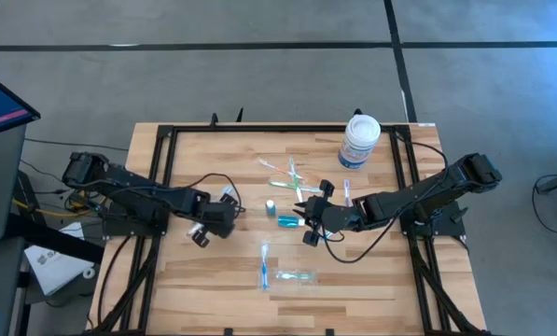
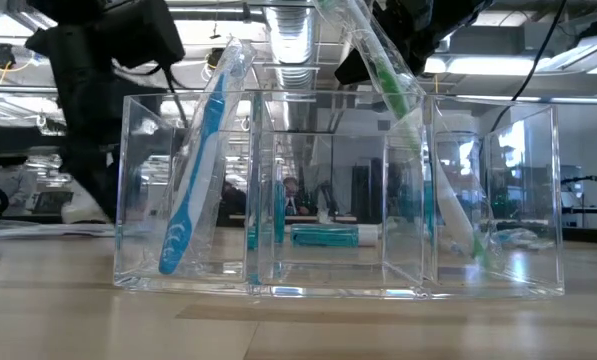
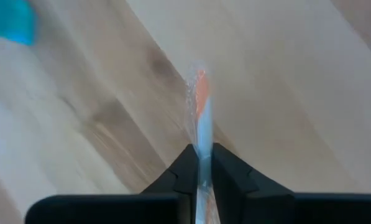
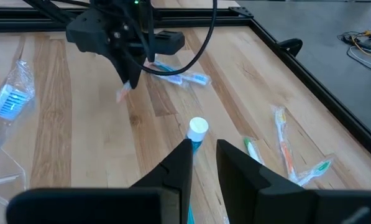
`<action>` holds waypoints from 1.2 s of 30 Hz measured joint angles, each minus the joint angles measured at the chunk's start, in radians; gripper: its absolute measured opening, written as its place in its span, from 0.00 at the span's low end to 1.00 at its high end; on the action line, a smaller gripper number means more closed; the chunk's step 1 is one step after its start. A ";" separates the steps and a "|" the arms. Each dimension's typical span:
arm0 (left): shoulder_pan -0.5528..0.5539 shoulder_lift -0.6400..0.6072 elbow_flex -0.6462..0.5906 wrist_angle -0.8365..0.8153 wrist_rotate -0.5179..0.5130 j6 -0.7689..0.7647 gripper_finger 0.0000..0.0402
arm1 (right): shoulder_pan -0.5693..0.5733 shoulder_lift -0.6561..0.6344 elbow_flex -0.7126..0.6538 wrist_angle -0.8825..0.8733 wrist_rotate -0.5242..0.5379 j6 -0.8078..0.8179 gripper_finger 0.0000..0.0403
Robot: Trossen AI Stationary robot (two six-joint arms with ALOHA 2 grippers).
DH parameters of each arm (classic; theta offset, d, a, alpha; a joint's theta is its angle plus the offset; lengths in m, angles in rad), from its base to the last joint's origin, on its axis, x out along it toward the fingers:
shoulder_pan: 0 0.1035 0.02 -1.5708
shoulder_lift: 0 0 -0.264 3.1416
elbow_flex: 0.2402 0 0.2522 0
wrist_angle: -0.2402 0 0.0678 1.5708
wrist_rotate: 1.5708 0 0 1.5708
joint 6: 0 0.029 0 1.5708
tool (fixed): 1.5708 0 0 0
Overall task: Pick & Place toothbrushing station
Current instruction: Put the orange toothbrush into the transparent organizer
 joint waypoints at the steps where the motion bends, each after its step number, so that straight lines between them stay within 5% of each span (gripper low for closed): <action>1: 0.000 0.000 0.009 0.005 -0.012 0.000 0.04 | 0.000 0.000 0.000 0.000 0.000 0.000 0.16; 15: -0.007 -0.023 0.110 0.102 -0.109 -0.075 0.04 | 0.000 0.000 0.000 0.000 0.000 0.000 0.16; 29: -0.114 -0.293 0.112 0.351 -0.208 -0.134 0.04 | -0.014 0.000 0.001 0.010 0.000 0.001 0.16; 36: -0.095 -0.343 0.112 0.475 -0.212 -0.328 0.04 | -0.014 0.000 0.001 0.023 0.000 -0.063 0.16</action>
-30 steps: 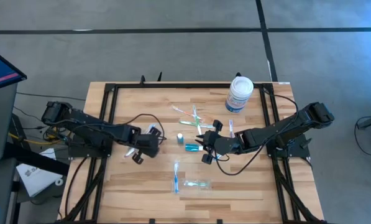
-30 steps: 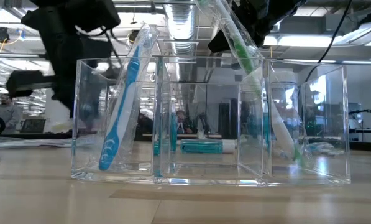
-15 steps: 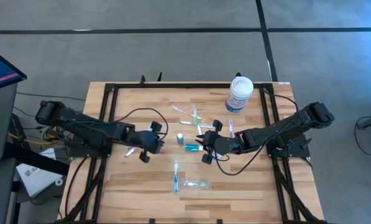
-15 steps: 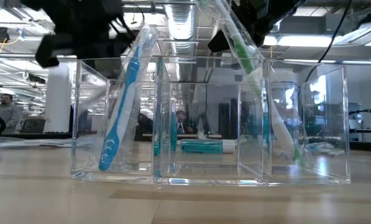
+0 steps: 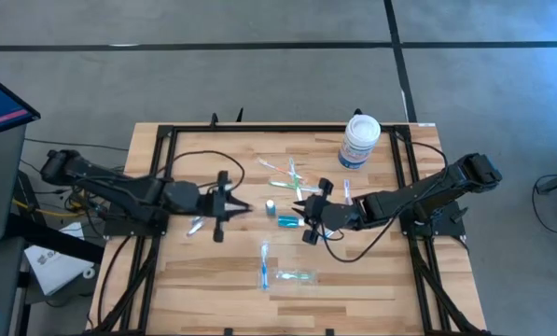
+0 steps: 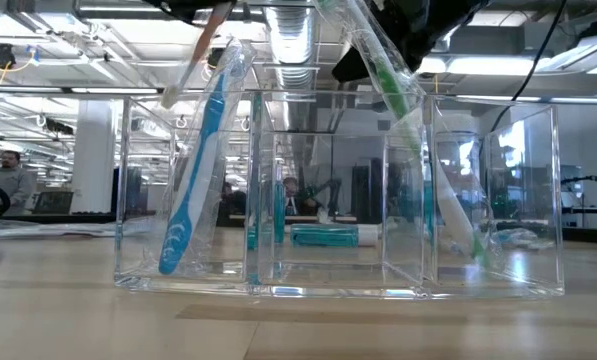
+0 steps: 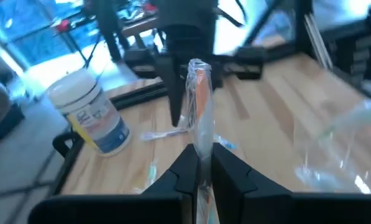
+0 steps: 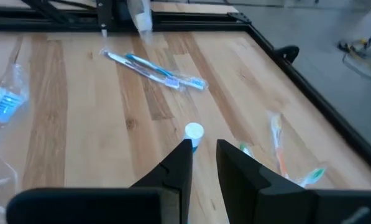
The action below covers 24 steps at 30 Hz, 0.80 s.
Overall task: Pick & Place toothbrushing station
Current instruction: Put the orange toothbrush into the transparent organizer
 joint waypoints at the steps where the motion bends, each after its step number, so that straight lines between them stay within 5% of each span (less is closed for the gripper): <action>1: 0.007 -0.001 -0.001 0.015 0.000 -0.044 0.04 | 0.000 0.000 0.000 0.006 0.000 -0.018 0.16; 9: 0.130 -0.001 -0.001 0.082 0.020 -0.425 0.04 | 0.007 0.000 0.000 0.061 0.000 -0.156 0.16; 24: 0.377 0.034 -0.001 0.227 0.389 -0.747 0.04 | 0.024 0.000 0.000 0.244 0.000 -0.648 0.16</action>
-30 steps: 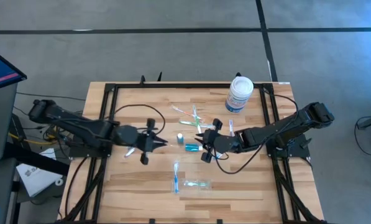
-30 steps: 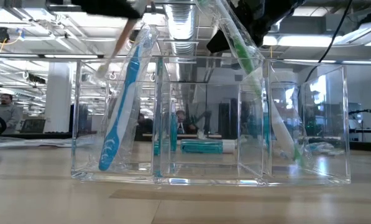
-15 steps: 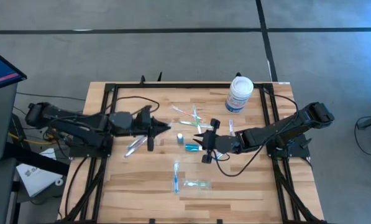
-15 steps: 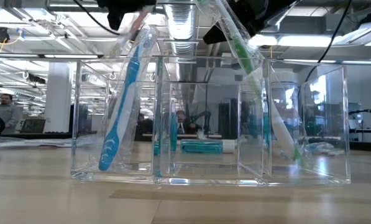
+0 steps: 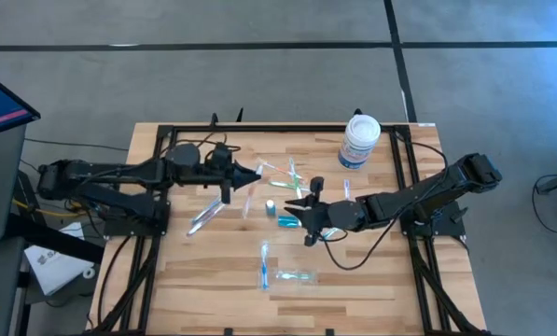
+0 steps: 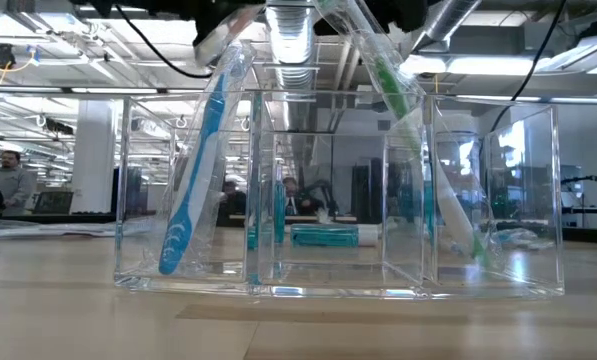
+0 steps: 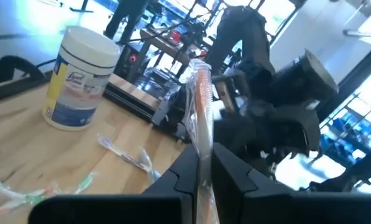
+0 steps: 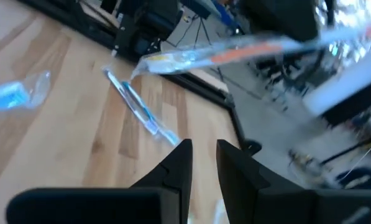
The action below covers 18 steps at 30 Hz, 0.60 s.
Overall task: Pick & Place toothbrushing station
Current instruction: Put the orange toothbrush into the transparent organizer
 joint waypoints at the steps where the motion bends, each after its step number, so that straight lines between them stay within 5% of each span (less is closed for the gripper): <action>1: 0.010 0.004 0.001 0.002 0.015 -0.014 0.04 | 0.004 0.000 0.000 0.004 0.000 -0.046 0.16; 8: 0.055 0.065 0.000 0.082 0.094 -0.104 0.04 | 0.030 0.000 0.000 0.052 0.002 -0.366 0.16; 18: 0.068 0.191 0.000 0.203 0.177 -0.201 0.04 | 0.036 0.000 0.000 0.057 0.003 -0.553 0.16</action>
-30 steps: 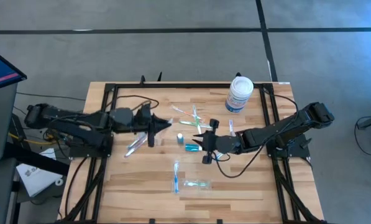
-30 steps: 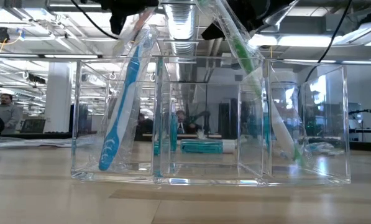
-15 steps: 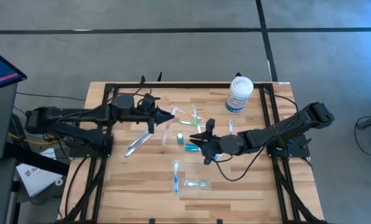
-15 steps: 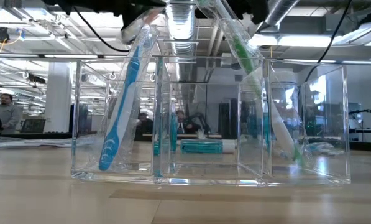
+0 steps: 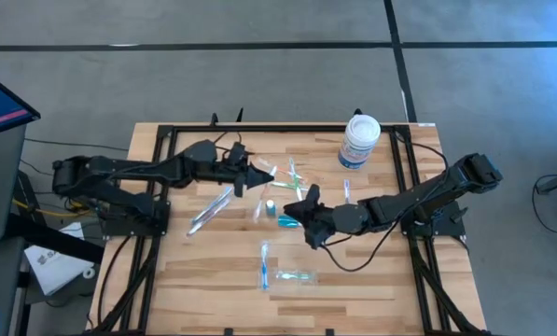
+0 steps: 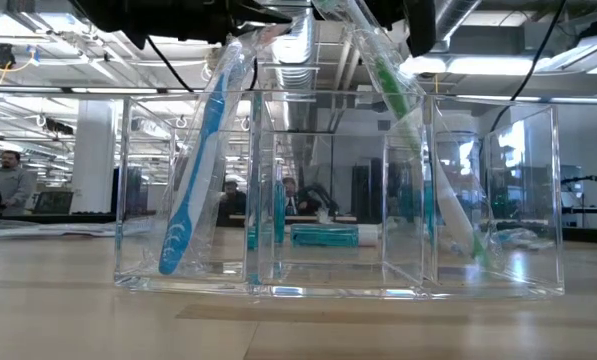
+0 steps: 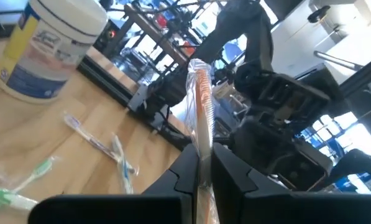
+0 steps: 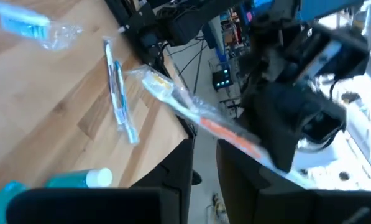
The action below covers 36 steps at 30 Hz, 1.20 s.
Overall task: Pick & Place toothbrushing station
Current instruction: Put the orange toothbrush into the transparent organizer
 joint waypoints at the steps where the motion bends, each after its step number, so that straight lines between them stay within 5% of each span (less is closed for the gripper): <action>1: 0.000 0.009 0.000 0.005 0.001 -0.007 0.04 | 0.006 0.000 0.000 0.000 0.000 -0.025 0.16; 16: 0.006 0.044 0.000 0.091 0.040 -0.038 0.04 | 0.024 0.163 0.068 0.105 0.118 -0.322 0.16; 36: 0.005 0.044 0.000 0.094 0.071 -0.038 0.04 | 0.011 0.295 0.147 0.157 0.189 -0.459 0.16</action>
